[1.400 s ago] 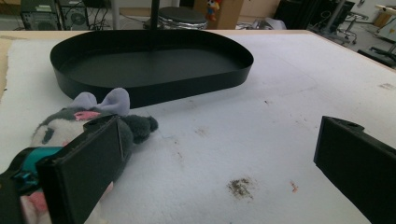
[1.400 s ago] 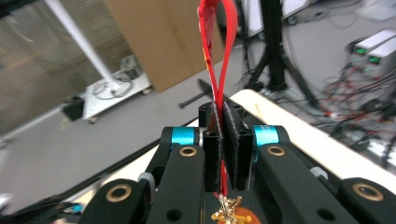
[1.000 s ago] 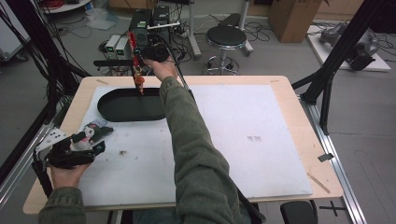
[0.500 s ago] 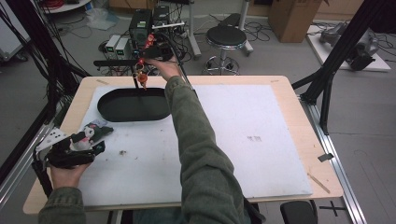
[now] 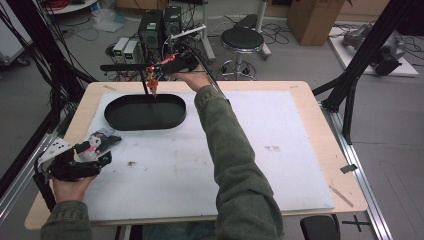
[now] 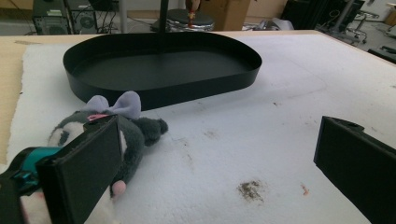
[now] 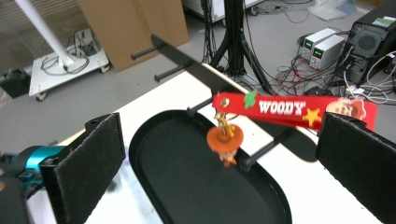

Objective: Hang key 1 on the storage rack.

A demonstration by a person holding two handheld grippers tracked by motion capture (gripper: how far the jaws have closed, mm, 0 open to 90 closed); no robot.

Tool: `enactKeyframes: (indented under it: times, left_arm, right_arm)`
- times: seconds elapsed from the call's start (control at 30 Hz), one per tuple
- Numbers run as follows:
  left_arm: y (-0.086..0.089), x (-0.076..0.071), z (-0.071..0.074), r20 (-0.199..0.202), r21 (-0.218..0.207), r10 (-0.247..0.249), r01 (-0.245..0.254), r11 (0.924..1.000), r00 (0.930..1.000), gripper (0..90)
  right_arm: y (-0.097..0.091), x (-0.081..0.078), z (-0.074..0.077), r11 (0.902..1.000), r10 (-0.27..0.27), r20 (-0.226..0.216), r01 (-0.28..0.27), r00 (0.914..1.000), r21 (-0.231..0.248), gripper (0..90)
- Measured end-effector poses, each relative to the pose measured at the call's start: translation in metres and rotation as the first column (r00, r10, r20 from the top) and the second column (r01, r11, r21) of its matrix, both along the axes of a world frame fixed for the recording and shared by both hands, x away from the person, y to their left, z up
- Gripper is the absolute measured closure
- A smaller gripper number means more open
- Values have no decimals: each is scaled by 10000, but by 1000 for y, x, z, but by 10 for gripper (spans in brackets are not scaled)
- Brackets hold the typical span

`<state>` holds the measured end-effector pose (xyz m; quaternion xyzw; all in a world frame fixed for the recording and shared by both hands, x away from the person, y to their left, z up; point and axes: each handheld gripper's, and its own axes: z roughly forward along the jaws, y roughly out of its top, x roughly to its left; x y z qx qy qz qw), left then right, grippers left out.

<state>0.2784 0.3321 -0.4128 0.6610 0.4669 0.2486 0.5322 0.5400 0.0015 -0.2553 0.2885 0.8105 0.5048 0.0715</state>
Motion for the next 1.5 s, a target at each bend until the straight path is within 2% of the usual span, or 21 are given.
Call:
enactKeyframes:
  times: [0.13, 0.3, 0.47, 0.73, 1.2, 1.3, 1.5]
  left_arm:
    - [0, 0, 0, -17, 133, -28, 29, 9999, 10000, 17]
    - [1, 1, -1, -101, 333, -12, 15, 9994, 9999, 17]
    - [0, 0, -1, -69, 365, 38, -35, 9993, 10000, 17]
    - [-1, 1, -1, -127, 467, 21, -15, 9989, 9999, 17]
    - [-2, 1, -1, -188, 547, -10, 21, 9985, 9998, 17]
    - [-1, 1, -1, -185, 562, 8, 3, 9984, 9998, 17]
    - [-1, 1, -2, -205, 569, 29, -18, 9984, 9998, 17]
  right_arm:
    - [-8, -7, -1, 9997, 207, -12, -207, 9998, -125, 4]
    - [-16, -20, -4, 9984, 491, 195, -485, 9986, -283, 4]
    - [-24, -33, -13, 9968, 670, 330, -654, 9972, -466, 4]
    - [-40, -45, -28, 9939, 758, 494, -715, 9959, -843, 4]
    - [-80, -65, -45, 9930, 445, 554, -381, 9975, -1115, 4]
    - [-88, -69, -49, 9947, 336, 502, -285, 9982, -986, 4]
    - [-99, -75, -51, 9917, 181, 612, -102, 9980, -1278, 4]
